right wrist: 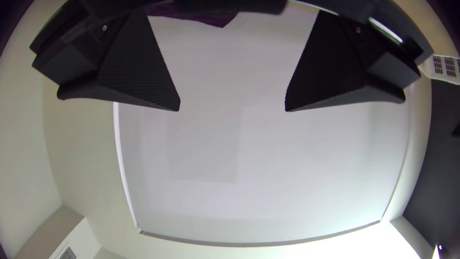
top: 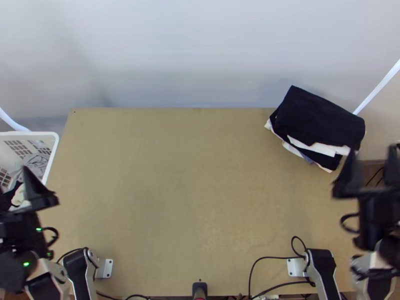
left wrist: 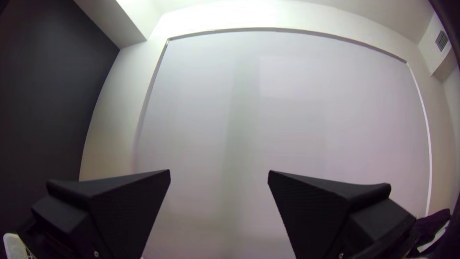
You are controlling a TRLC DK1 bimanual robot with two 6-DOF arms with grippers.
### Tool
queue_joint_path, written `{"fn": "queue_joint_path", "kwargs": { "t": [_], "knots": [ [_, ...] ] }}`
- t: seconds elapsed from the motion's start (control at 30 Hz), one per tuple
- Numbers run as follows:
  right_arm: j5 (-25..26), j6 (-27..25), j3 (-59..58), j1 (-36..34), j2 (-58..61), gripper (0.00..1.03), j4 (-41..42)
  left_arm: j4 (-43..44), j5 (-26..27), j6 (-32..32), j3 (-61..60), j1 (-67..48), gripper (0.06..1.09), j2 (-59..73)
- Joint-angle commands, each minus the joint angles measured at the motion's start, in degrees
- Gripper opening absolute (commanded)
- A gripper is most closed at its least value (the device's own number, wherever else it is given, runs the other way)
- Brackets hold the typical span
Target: Fold the t-shirt
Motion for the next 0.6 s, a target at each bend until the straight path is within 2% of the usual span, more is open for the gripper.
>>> {"fn": "queue_joint_path", "kwargs": {
  "t": [0.0, 0.1, 0.23, 0.43, 0.5, 0.57],
  "knots": [
    [-0.22, 0.26, -8.26, 0.94, -5.57, 0.99, 0.55, -1.56, 0.49, 0.04, -6.06, 0.05, 1.05, -3.46],
    [-0.3, 0.17, -16.7, 1.21, -10.58, 0.99, 2.22, -2.88, 0.57, -0.49, -10.36, -0.3, 1.05, -3.55],
    [-0.04, -2.2, -26.63, 5.34, -16.65, 0.99, 4.95, -3.41, 0.57, -0.57, -13.88, -1.62, 1.05, -3.64],
    [3.21, -2.91, -34.98, 9.12, -16.65, 0.99, 6.88, -6.75, 0.57, -0.57, -19.33, -1.71, 1.05, -3.73],
    [4.88, -3.17, -35.86, 10.35, -16.65, 0.99, 3.89, -7.19, 0.57, -0.75, -20.65, -1.97, 1.05, -3.73],
    [5.76, -3.17, -35.86, 11.23, -16.65, 0.99, -3.58, -8.07, 0.57, -1.01, -21.7, -2.94, 1.05, -3.73]
  ]
}}
